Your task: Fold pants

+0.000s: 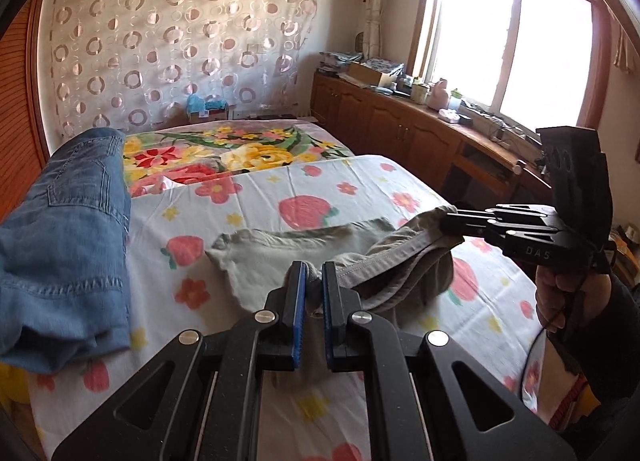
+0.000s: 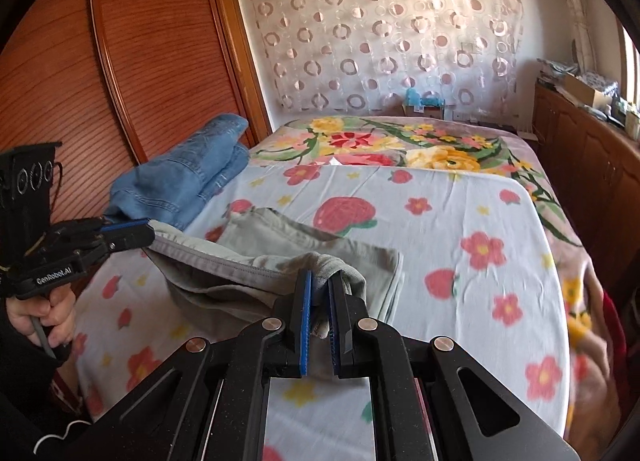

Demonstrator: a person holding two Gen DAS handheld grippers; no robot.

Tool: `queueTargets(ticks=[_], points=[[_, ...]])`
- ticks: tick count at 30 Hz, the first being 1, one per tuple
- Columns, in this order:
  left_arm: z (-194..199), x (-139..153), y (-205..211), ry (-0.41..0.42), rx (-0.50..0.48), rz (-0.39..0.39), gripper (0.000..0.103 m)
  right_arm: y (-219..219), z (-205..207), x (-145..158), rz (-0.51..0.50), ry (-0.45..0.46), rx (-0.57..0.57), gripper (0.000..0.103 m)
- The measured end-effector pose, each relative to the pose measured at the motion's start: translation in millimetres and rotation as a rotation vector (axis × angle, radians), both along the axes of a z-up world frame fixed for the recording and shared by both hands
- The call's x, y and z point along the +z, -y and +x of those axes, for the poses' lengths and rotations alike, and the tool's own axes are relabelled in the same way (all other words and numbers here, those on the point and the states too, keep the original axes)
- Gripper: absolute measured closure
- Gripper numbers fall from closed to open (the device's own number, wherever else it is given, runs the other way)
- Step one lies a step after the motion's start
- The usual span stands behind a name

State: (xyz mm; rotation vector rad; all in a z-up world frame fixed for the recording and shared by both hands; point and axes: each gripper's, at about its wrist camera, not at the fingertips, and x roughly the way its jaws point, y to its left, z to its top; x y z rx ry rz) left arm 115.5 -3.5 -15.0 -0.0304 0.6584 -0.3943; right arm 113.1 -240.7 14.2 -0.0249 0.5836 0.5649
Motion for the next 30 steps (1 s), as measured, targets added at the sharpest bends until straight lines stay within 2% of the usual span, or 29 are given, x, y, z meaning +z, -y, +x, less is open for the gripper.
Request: queueTargets(ticks=[9, 17, 24, 27, 30], points=[[30.0, 0.7, -6.7, -0.005, 0.023, 0.015, 0.094, -8.9, 25.7, 4.2, -0.004, 0.002, 0.024, 0.095], [58.6, -23.2, -6.8, -0.064, 0.029, 0.046, 0.094, -12.9, 53.4, -13.7, -0.021, -0.058, 0.025, 0.095], [69.9, -32.4, -8.6, -0.084, 0.033, 0.048, 0.094, -18.6, 66.6, -15.1, -0.031, -0.083, 0.023, 0.095], [71.6, -32.9, -8.8, -0.080, 0.042, 0.062, 0.087, -17.9, 71.4, -13.6, -0.031, -0.085, 0.021, 0.095], [69.5, -31.6, -12.1, -0.069, 0.044, 0.059, 0.067, -16.8, 72.5, -14.4, -0.030, -0.089, 0.015, 0.095]])
